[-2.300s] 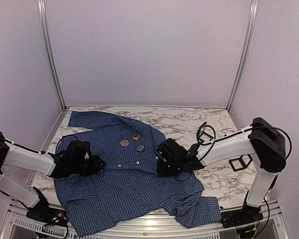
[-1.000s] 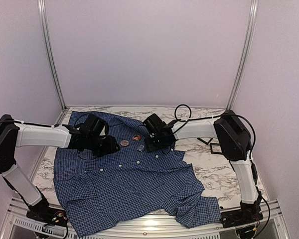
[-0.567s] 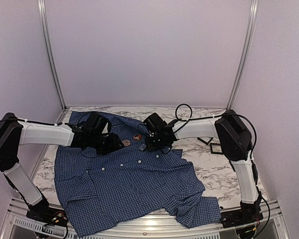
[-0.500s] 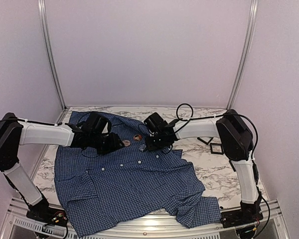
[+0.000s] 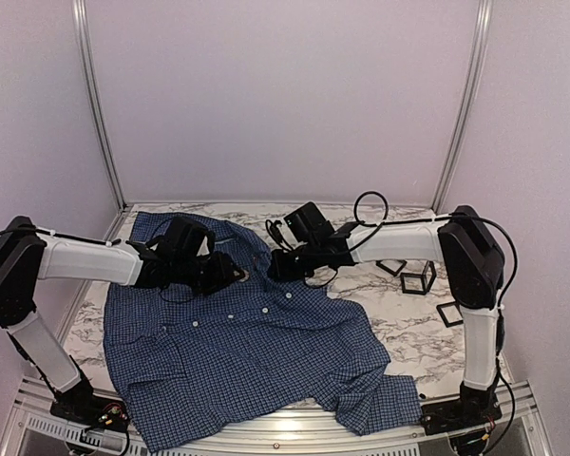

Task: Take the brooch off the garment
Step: Pick up the flattened clothing from the center of the board, then pick up the brooch from the flattened clothing.

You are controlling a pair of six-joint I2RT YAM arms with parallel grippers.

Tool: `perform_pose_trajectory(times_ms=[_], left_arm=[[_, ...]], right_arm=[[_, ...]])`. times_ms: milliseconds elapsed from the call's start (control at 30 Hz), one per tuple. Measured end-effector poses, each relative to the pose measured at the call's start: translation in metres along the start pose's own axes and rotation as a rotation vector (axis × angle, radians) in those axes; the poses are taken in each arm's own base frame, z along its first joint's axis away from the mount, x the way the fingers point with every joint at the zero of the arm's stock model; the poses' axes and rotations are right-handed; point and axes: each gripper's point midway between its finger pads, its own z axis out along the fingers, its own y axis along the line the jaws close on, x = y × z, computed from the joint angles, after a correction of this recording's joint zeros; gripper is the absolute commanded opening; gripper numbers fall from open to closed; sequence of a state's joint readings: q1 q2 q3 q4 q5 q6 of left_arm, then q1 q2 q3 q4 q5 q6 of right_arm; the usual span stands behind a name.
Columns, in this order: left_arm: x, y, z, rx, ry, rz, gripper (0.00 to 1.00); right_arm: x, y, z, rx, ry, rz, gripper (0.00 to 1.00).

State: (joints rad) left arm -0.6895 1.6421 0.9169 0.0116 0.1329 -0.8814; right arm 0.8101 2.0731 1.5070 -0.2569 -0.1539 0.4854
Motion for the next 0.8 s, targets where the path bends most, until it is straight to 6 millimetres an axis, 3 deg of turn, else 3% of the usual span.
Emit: perform_pose_trajectory(times_ms=[200, 400, 800], left_arm=[[0.004, 0.005, 0.002, 0.006, -0.001, -0.026, 0.47], [0.012, 0.013, 0.01, 0.004, 0.014, -0.046, 0.43], [0.027, 0.012, 0.03, 0.03, 0.052, -0.088, 0.35]], right_arm=[[0.012, 0.023, 0.004, -0.16, 0.033, 0.066, 0.0], [0.011, 0.036, 0.002, -0.238, 0.034, 0.104, 0.0], [0.009, 0.043, 0.0, -0.277, 0.036, 0.117, 0.0]])
